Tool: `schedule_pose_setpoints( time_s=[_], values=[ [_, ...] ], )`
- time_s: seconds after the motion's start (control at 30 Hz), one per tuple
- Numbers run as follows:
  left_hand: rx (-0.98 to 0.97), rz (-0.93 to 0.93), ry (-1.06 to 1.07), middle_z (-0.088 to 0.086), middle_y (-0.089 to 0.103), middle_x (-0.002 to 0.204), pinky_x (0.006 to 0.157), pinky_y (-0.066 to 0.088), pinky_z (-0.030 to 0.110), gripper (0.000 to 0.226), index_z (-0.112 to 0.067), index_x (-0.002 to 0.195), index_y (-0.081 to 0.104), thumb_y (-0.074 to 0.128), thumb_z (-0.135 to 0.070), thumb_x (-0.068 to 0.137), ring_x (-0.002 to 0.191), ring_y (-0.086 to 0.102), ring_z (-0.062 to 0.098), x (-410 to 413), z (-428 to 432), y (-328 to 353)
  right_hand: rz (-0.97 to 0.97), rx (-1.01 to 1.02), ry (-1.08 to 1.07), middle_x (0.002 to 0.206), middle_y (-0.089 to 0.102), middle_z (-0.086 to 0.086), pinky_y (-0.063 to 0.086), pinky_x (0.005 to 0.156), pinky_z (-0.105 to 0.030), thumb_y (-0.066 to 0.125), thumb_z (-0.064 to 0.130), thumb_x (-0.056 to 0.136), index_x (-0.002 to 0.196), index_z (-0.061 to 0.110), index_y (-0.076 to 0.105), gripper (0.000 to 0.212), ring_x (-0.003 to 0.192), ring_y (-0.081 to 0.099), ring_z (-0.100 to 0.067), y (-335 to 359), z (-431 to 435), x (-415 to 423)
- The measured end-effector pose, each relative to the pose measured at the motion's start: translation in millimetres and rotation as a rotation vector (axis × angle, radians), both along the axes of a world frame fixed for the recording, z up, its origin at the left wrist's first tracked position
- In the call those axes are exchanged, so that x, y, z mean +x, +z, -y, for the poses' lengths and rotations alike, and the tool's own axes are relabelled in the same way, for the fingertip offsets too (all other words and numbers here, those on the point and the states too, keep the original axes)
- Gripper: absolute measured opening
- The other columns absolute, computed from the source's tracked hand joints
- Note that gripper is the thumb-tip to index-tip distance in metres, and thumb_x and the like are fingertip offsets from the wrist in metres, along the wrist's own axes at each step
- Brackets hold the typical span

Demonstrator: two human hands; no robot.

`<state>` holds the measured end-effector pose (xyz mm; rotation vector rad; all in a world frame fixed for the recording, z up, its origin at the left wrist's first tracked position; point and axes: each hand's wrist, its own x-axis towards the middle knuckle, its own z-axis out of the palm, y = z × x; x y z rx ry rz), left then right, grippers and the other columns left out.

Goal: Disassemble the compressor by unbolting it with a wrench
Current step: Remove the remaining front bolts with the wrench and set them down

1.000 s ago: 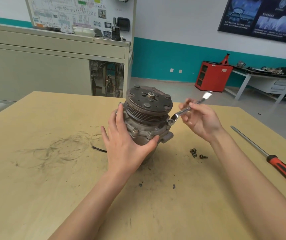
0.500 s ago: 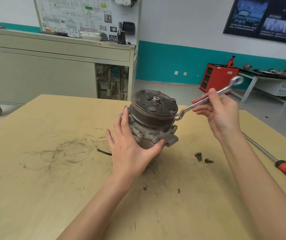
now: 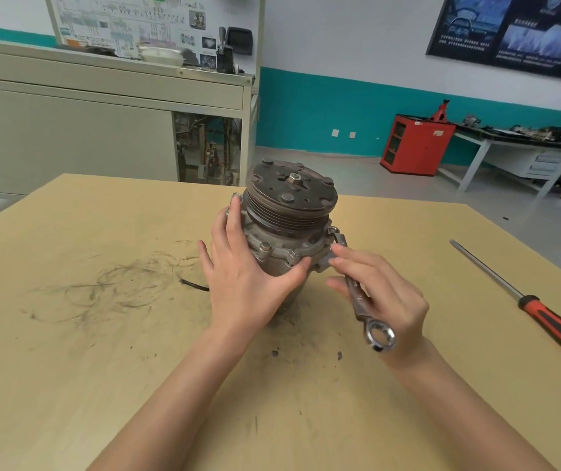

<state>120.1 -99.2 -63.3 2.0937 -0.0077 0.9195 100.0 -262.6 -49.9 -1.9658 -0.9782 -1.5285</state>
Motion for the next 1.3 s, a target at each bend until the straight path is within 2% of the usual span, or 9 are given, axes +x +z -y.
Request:
schedule_pose_setpoints(
  time_s=[0.2,0.3,0.47,0.6,0.8,0.93,1.03,1.13,1.3],
  values=[
    [0.003,-0.010,-0.009,0.008,0.030,0.153,0.115,0.018,0.059,0.116,-0.014,0.153,0.019,0.053,-0.075,0.060,0.144,0.024,0.022,-3.3,0.4,1.6,-0.161,0.196,0.084,0.104,0.069,-0.015,0.056,0.083,-0.032,0.053,0.013,0.097,0.090,-0.008,0.069,0.028,0.096,0.069,-0.021,-16.2,5.5,-4.7],
    [-0.003,-0.016,-0.019,0.007,0.029,0.154,0.115,0.018,0.060,0.115,-0.014,0.153,0.019,0.054,-0.074,0.060,0.144,0.025,0.023,-3.2,0.0,2.3,-0.364,0.428,0.261,0.108,0.068,-0.013,0.054,0.087,-0.036,0.047,0.005,0.097,0.097,0.005,0.062,0.015,0.102,0.067,-0.023,-22.9,5.0,-7.5],
    [-0.010,-0.022,-0.027,0.006,0.027,0.155,0.115,0.017,0.059,0.116,-0.017,0.153,0.017,0.054,-0.074,0.060,0.144,0.023,0.022,-2.9,-0.3,3.2,-0.706,1.033,0.728,0.090,0.069,-0.008,0.054,0.073,-0.030,0.030,0.003,0.096,0.091,0.011,0.046,0.018,0.076,0.069,-0.028,-8.1,3.4,3.7],
    [-0.024,-0.018,-0.031,0.006,0.027,0.154,0.116,0.017,0.058,0.116,-0.017,0.153,0.016,0.054,-0.074,0.059,0.144,0.022,0.022,-2.7,1.0,3.1,-0.937,1.353,0.975,0.069,0.062,-0.012,0.044,0.056,-0.025,0.029,0.001,0.094,0.084,0.013,0.039,0.019,0.057,0.051,-0.023,11.9,21.4,36.8],
    [-0.031,-0.005,-0.018,0.007,0.028,0.153,0.115,0.020,0.059,0.116,-0.016,0.153,0.018,0.054,-0.073,0.059,0.141,0.022,0.019,-2.5,0.7,3.1,-1.328,1.186,1.072,0.053,0.051,-0.003,0.033,0.047,-0.019,0.041,0.009,0.082,0.085,0.012,0.045,0.006,0.041,0.038,-0.014,37.5,18.2,106.5],
    [-0.032,-0.005,-0.010,0.007,0.029,0.153,0.114,0.022,0.060,0.116,-0.016,0.153,0.019,0.054,-0.072,0.058,0.140,0.023,0.020,-2.7,0.9,3.8,-1.520,1.042,1.101,0.058,0.051,0.000,0.023,0.063,-0.023,0.048,0.011,0.078,0.091,0.010,0.051,0.013,0.063,0.028,-0.012,45.4,-0.7,135.7],
    [-0.028,-0.014,-0.009,0.006,0.030,0.153,0.114,0.021,0.060,0.116,-0.017,0.153,0.019,0.054,-0.073,0.057,0.140,0.024,0.019,-2.8,0.0,3.9,-1.596,1.027,1.072,0.079,0.060,-0.006,0.039,0.063,-0.018,0.050,0.014,0.085,0.099,0.008,0.057,0.017,0.069,0.045,-0.013,47.5,-6.0,137.0],
    [-0.021,-0.018,-0.011,0.006,0.030,0.153,0.114,0.020,0.059,0.117,-0.016,0.153,0.020,0.053,-0.074,0.057,0.141,0.025,0.021,-3.4,-1.5,3.5,-1.484,1.005,0.893,0.070,0.068,-0.006,0.044,0.043,-0.014,0.040,0.023,0.101,0.091,0.006,0.059,0.027,0.049,0.054,-0.009,56.8,9.6,119.7],
    [-0.020,-0.026,-0.025,0.005,0.029,0.153,0.115,0.020,0.058,0.117,-0.018,0.153,0.017,0.054,-0.075,0.058,0.143,0.024,0.020,-3.6,-1.0,2.9,-0.867,0.839,0.441,0.082,0.074,-0.009,0.055,0.057,-0.023,0.037,0.031,0.103,0.084,0.009,0.062,0.038,0.066,0.072,-0.023,52.5,21.9,50.7]
  ],
)
